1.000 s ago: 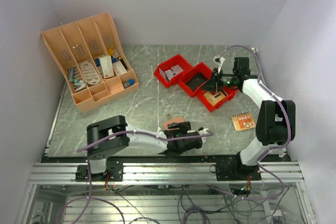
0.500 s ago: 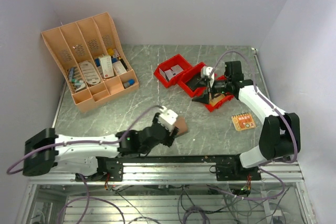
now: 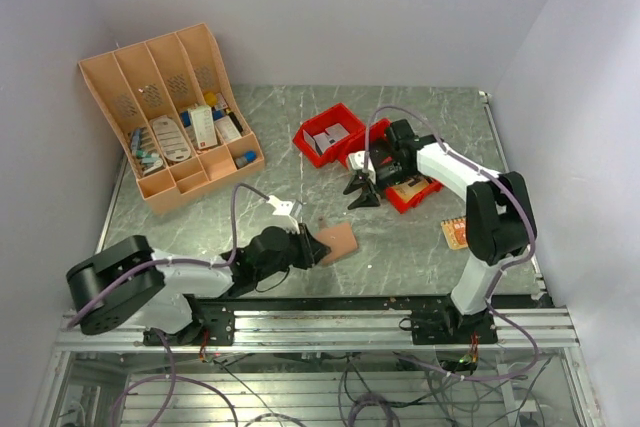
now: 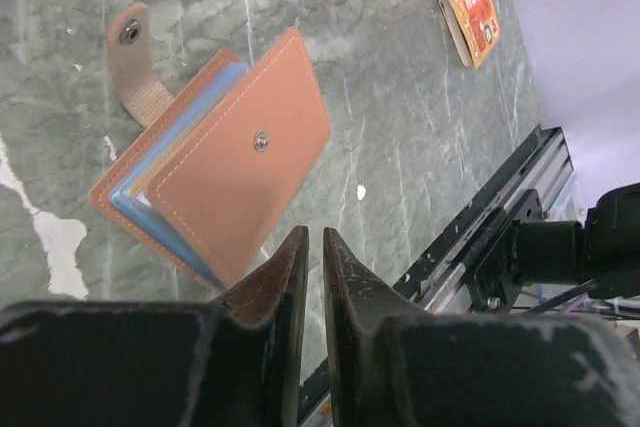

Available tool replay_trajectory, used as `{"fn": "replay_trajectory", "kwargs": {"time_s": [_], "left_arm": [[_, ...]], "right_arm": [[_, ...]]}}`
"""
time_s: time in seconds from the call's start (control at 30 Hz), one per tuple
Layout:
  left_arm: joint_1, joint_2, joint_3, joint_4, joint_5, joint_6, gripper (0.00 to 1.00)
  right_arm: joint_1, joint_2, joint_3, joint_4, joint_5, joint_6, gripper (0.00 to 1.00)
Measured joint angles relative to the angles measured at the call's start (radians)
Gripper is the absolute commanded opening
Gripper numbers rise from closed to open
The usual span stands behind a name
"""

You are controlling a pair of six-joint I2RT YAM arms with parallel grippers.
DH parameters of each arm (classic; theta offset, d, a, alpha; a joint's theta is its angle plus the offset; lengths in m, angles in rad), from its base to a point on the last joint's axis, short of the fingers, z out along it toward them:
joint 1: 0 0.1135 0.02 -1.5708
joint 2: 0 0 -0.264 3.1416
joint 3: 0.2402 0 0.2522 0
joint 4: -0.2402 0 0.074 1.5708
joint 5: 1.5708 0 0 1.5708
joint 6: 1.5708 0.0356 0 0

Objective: Put the credit cards into the card holder
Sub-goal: Close the card holder at the center of the board.

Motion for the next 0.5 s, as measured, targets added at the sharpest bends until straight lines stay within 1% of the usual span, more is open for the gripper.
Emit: {"fn": "replay_trajectory", "kwargs": {"time_s": [0.17,0.37,0.5], "left_arm": [[0.036,0.106,0.018,0.074,0.030,-0.063,0.21],[0.094,0.140,0.000,0.100,0.021,-0.118,0.18],[0.111,0.183,-0.030,0.119,0.022,-0.148,0.14]], "right_arm": [[0.039,0.068,0.047,-0.031,0.048,-0.004,0.38],[0.095,0.150,0.127,-0.060,0.089,-0.013,0.38],[0.127,0.198,0.185,-0.085,0.108,-0.027,0.36]]}}
